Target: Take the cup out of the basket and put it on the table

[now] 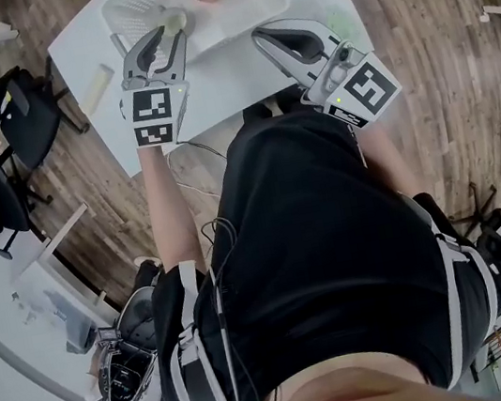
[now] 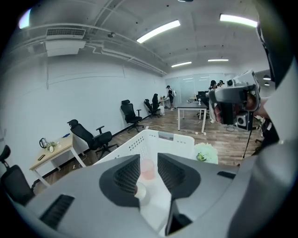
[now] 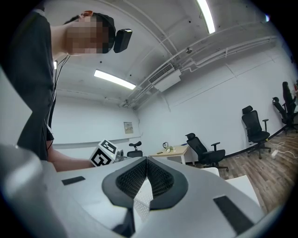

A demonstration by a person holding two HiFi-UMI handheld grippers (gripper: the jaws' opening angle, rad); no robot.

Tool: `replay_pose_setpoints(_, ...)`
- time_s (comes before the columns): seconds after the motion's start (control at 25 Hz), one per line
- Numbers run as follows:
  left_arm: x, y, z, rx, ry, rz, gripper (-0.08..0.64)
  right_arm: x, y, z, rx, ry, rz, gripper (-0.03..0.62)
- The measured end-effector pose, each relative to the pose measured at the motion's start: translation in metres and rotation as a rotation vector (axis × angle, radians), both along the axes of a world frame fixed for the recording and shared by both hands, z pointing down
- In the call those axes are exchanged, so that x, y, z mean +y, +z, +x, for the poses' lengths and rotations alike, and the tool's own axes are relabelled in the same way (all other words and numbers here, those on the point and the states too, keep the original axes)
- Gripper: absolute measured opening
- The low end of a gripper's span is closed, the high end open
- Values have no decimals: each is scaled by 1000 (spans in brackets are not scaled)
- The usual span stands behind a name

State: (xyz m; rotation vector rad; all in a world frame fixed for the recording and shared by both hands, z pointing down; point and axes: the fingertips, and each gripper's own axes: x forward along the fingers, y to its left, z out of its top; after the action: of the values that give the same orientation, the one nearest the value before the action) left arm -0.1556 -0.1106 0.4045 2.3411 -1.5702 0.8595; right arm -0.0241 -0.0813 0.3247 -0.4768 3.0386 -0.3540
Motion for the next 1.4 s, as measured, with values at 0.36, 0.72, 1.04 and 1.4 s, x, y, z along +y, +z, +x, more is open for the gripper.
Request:
replay_pose_setpoints(0.36, -34, 47, -9, -55, 18, -135, 140, -12, 4, 17, -8, 52, -15, 18)
replay_pose_setpoints(0.72, -47, 95, -10, -73, 25, -267, 140, -21, 6, 36, -12, 97, -22, 18)
replay_pose_setpoints(1.04, -54, 119, -7, -24, 30, -423, 141, -30, 9, 46, -17, 116, -31, 18)
replay_pose_setpoints(1.4, -60, 147, -16, -65, 28, -529, 143, -40, 13, 51, -17, 133, -42, 18)
